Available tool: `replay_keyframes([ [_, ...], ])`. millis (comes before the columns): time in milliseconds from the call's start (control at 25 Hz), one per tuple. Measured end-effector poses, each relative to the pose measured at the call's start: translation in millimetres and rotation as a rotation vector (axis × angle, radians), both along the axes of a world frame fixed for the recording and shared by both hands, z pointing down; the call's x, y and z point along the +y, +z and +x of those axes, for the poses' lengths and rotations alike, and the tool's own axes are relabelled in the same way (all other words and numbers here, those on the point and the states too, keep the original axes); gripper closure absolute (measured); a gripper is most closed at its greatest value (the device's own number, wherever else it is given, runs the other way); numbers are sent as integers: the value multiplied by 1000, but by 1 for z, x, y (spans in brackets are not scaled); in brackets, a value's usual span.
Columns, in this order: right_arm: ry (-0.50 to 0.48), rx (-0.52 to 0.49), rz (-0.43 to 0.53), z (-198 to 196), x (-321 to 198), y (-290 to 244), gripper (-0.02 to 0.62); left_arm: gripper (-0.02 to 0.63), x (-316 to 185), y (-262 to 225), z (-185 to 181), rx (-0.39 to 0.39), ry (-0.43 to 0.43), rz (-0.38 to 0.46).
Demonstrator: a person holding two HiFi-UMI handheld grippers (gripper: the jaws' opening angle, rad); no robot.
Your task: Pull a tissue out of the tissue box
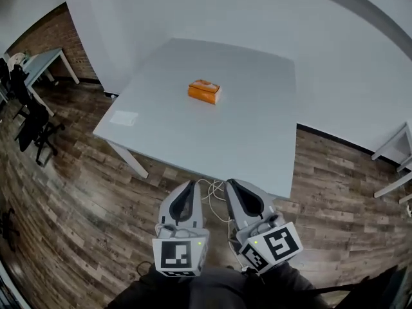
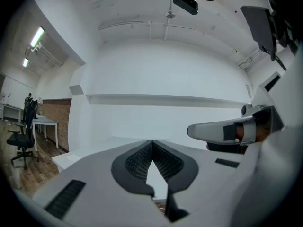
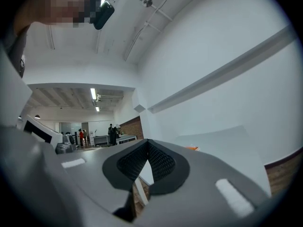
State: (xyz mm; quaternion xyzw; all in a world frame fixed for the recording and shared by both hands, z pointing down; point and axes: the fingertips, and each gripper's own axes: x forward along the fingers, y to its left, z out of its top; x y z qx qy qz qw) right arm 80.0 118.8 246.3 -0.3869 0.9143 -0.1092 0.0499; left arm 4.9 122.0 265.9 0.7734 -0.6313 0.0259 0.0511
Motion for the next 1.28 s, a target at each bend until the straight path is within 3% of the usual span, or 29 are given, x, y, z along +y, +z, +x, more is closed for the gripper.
replay_keyframes([
  [280,15,37,-8,-40,-60,-1,594,606,-74,-7,-27,33,74,32],
  [600,71,55,-30,-80,-99,-8,594,606,-111,1,-52,36,172,-34],
  [1280,81,116,10,-77,-128,-23,594,606,-154,-11,-65,55,157,3],
])
